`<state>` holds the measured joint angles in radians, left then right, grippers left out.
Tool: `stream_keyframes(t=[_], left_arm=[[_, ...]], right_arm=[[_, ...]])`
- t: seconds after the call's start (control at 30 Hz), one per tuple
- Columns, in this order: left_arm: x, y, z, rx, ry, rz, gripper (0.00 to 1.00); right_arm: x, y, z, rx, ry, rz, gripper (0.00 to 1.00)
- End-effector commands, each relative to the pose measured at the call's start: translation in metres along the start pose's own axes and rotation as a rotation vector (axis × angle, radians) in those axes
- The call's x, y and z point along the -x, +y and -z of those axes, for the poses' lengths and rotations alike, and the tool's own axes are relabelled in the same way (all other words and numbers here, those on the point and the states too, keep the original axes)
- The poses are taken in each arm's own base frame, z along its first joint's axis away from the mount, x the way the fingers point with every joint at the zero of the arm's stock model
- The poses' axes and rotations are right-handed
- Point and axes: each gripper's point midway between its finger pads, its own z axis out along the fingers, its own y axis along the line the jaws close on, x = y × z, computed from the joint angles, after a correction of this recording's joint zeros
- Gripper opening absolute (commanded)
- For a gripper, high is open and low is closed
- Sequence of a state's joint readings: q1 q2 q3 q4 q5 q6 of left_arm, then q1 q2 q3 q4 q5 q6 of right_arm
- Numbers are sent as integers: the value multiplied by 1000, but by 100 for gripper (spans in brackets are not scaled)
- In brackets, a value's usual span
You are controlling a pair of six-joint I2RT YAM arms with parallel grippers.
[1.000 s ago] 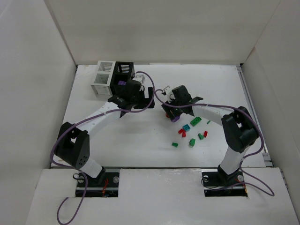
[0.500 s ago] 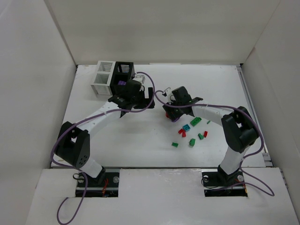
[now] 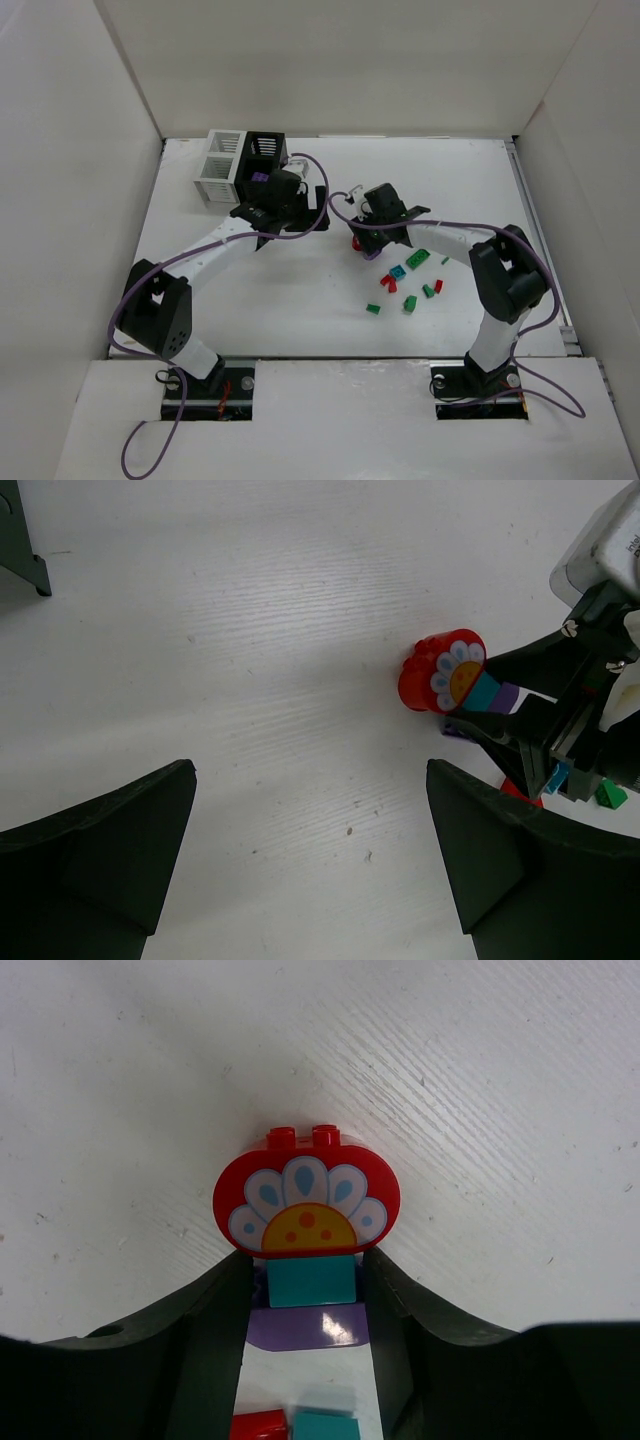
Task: Sort the legos into containers by color
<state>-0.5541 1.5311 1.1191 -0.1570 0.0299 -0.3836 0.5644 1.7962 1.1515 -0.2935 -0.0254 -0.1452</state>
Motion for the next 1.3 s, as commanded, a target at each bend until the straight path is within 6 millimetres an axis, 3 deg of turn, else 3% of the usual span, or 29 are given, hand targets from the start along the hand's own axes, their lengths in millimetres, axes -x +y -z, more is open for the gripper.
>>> stream_keyframes(t=[0.0,0.17,0.37,0.47,0.53,0.57,0.77,0.97,1.03,1.27], left_arm=[[12,-8,3,-31,-33,-15,99],[15,-10,3,-34,-41,-15,99],[24,-13,10,-73,-59,-5,99],[33,-25,18,-144,-80,-4,99],[33,-22,20,-146,-81,1,99],[33,-22,20,-146,-81,1,99],[32,-19,21,-130,-89,2,99],[33,-17,21,-121,-93,2,99],[33,-17,21,-121,-93,2,99],[33,-13,20,-98,-93,4,99]], right_arm=[[11,1,5,-15,-10,-3,51],[18,1,17,-14,-31,9,48],[46,12,46,62,-153,91,45],[51,15,52,86,-184,132,45],[51,17,53,98,-186,143,48],[48,14,49,79,-172,141,55],[16,6,20,30,-41,73,65],[11,3,9,11,-10,52,71],[21,2,10,8,-37,53,71],[26,-4,-6,-27,-22,20,77]])
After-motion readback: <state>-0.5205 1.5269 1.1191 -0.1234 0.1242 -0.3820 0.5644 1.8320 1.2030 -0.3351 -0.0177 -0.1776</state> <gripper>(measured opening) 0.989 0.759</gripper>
